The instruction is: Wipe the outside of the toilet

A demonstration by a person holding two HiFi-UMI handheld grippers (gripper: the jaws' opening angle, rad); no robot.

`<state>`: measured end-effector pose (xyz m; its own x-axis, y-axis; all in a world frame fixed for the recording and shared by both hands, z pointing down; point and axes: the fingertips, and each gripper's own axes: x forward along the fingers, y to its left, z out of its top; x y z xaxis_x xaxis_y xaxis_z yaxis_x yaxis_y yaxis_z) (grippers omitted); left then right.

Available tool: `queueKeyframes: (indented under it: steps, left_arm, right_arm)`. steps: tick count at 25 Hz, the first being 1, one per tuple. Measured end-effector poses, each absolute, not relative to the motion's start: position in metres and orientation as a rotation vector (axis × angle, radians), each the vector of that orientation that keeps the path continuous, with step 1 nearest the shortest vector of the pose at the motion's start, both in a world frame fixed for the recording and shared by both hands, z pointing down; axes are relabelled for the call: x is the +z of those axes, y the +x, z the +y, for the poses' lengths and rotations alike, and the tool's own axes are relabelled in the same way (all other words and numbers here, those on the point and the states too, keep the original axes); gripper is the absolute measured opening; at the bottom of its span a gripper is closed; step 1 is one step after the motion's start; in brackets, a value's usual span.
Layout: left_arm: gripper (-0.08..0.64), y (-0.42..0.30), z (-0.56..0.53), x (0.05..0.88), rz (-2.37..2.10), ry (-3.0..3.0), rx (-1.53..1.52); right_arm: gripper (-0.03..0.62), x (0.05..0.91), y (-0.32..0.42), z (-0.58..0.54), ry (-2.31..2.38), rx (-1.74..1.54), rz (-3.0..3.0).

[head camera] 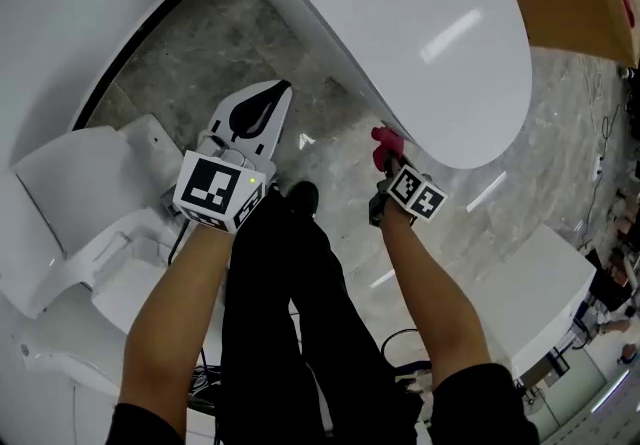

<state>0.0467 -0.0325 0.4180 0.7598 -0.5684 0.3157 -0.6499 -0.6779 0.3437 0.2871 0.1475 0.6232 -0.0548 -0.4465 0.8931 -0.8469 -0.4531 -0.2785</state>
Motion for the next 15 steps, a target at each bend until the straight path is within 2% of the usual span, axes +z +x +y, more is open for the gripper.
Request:
queueKeyframes:
  steps: [8, 15]
  left_arm:
    - [0.015, -0.020, -0.084, 0.406, -1.068, 2.462, 0.253]
    - [0.015, -0.089, -0.131, 0.444, -1.217, 2.375, 0.240]
  right_arm:
    - [0.066, 0.545, 0.100, 0.033, 1.536, 1.559, -1.868]
    - [0.066, 0.606, -0.011, -0.104, 1.467, 1.445, -1.994]
